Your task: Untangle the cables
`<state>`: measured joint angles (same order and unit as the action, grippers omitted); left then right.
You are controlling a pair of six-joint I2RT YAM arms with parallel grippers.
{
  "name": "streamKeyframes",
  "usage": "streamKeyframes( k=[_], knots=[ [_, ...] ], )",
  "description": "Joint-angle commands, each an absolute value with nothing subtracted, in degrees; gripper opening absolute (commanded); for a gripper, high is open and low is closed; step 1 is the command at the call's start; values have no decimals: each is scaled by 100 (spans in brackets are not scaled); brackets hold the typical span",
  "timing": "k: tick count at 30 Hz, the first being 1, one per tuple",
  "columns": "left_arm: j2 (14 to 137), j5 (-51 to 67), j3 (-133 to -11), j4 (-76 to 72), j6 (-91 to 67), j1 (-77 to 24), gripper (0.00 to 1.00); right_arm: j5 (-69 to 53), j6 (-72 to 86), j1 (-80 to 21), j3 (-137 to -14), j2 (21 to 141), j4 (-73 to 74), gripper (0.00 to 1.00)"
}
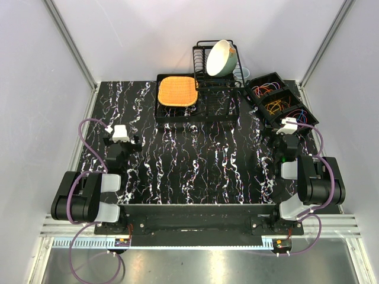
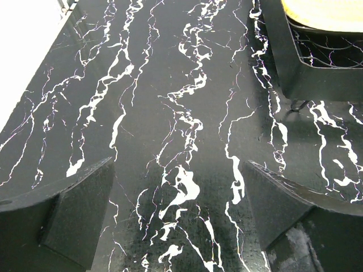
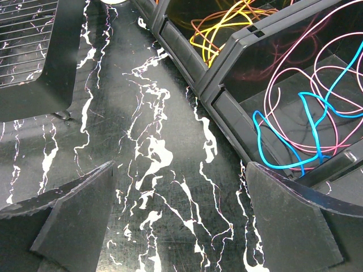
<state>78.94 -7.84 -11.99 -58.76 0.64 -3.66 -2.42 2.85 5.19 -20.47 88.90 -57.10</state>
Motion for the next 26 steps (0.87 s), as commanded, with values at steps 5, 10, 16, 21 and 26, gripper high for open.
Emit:
streamKeyframes(
  k=[5, 10, 16, 21, 26],
  knots=[
    [7866, -659, -1327, -6346, 167, -334, 99, -114, 255, 483, -2224, 8895, -5854, 100],
    [7857, -659, -1327, -6346, 167, -334, 99, -114, 255, 483, -2224, 8886, -5845, 100],
    [7857, -659, -1327, -6346, 167, -343, 99, -79, 272, 483, -2180, 8895, -5924, 100],
    [7858, -659, -1327, -6346, 167, -334, 99, -132, 264, 483, -2250, 8912, -5801, 100],
    [7857, -668, -1327, -6346, 167, -343, 99, -70, 272, 483, -2197, 8903, -5915, 100]
  ],
)
